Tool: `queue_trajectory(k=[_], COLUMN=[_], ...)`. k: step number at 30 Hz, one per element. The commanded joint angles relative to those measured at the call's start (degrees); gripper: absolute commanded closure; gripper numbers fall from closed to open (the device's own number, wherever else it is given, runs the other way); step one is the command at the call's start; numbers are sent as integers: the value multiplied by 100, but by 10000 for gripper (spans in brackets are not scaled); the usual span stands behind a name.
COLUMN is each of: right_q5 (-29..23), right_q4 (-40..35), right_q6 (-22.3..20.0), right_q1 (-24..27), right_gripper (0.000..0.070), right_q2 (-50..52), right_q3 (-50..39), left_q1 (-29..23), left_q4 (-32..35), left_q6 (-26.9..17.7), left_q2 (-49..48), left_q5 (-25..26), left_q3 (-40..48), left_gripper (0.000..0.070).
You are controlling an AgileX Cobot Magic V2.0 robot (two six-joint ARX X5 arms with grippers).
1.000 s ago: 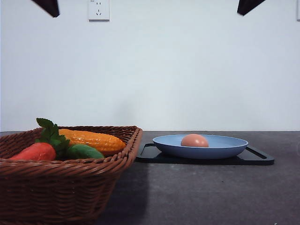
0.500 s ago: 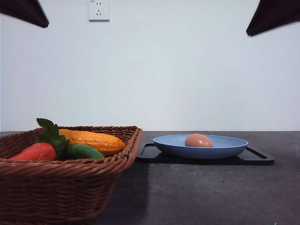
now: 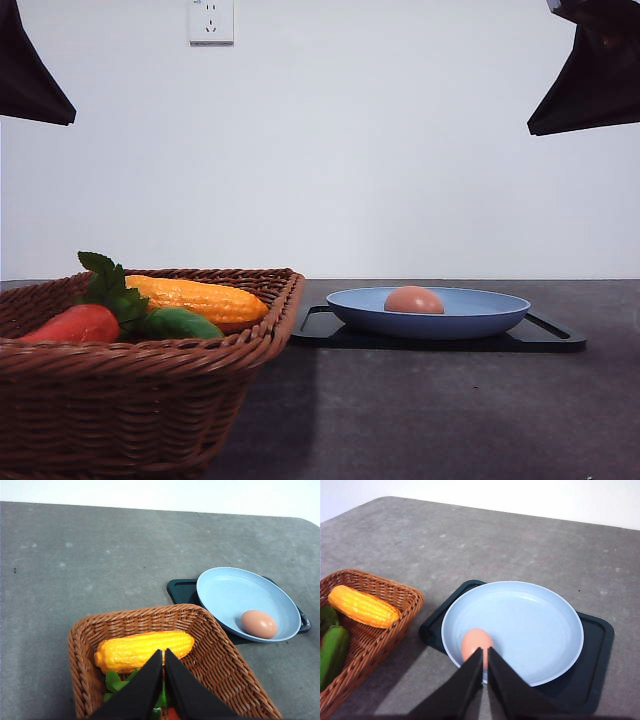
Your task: Transfer egg from basket to plate and serve
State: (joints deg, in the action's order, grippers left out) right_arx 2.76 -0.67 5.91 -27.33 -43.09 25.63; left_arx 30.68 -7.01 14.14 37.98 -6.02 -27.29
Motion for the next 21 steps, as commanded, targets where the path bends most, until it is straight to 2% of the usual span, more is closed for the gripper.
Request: queue_trajectory(k=[1, 7, 9, 11, 13, 17, 21], right_q5=[-20, -20, -20, -20, -20, -20, -20], right_q4=[-61, -61, -61, -61, -61, -61, -61], right_q6=[75, 75, 75, 75, 75, 75, 75], right_q1=[-28, -28, -28, -28, -28, -28, -28], right_gripper=[700, 700, 700, 700, 700, 700, 700], right_q2=[-22, -22, -22, -22, -24, -22, -22], right_q3=[50, 50, 50, 50, 50, 50, 50], left_q1=[42, 42, 45, 39, -21, -199, -651], left_q4=[87, 85, 28, -109, -279, -593, -804], left_q6=[28, 16, -182, -191, -193, -466, -547], left_q2=[35, 35, 20, -157, -478, -1390, -2304], left_q5=[2, 4, 2, -8, -20, -22, -24], left_q3=[-85, -85, -85, -85, -85, -81, 30], left_gripper=[700, 700, 700, 700, 700, 700, 700])
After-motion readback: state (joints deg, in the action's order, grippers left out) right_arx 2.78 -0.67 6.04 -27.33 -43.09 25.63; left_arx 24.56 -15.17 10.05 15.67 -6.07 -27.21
